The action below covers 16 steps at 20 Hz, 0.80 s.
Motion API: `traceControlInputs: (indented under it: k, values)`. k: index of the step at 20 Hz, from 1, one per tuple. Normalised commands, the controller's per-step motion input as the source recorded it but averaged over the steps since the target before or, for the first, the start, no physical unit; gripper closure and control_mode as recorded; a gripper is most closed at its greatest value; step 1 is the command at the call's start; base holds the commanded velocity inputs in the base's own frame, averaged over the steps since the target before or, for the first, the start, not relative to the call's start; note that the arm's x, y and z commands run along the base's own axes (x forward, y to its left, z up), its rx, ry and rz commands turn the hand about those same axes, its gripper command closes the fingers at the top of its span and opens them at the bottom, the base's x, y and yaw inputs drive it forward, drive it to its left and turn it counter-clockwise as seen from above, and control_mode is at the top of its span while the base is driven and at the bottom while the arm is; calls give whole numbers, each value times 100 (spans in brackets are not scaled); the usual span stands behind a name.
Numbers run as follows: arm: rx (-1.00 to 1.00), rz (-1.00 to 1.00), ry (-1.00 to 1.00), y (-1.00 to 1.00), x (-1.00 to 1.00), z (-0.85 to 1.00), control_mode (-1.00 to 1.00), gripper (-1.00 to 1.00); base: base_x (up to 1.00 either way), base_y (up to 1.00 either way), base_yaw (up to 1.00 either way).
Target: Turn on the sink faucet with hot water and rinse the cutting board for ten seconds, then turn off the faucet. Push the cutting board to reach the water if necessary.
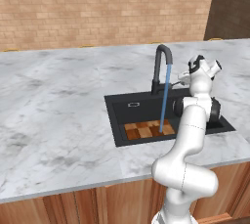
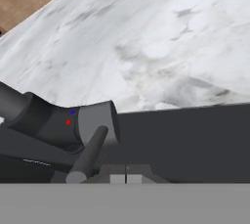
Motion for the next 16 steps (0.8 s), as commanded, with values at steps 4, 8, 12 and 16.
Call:
traceControlInputs:
  k: [4, 8, 12, 16]
  values:
    - [0, 0, 0, 15, 0, 0, -100, 100, 0, 0, 0]
    - [0, 0, 0, 17, 0, 0, -100, 100, 0, 0, 0]
    - [0, 0, 0, 21, 0, 0, -100, 100, 0, 0, 0]
    - [0, 0, 0, 25, -2, -2, -100, 100, 0, 0, 0]
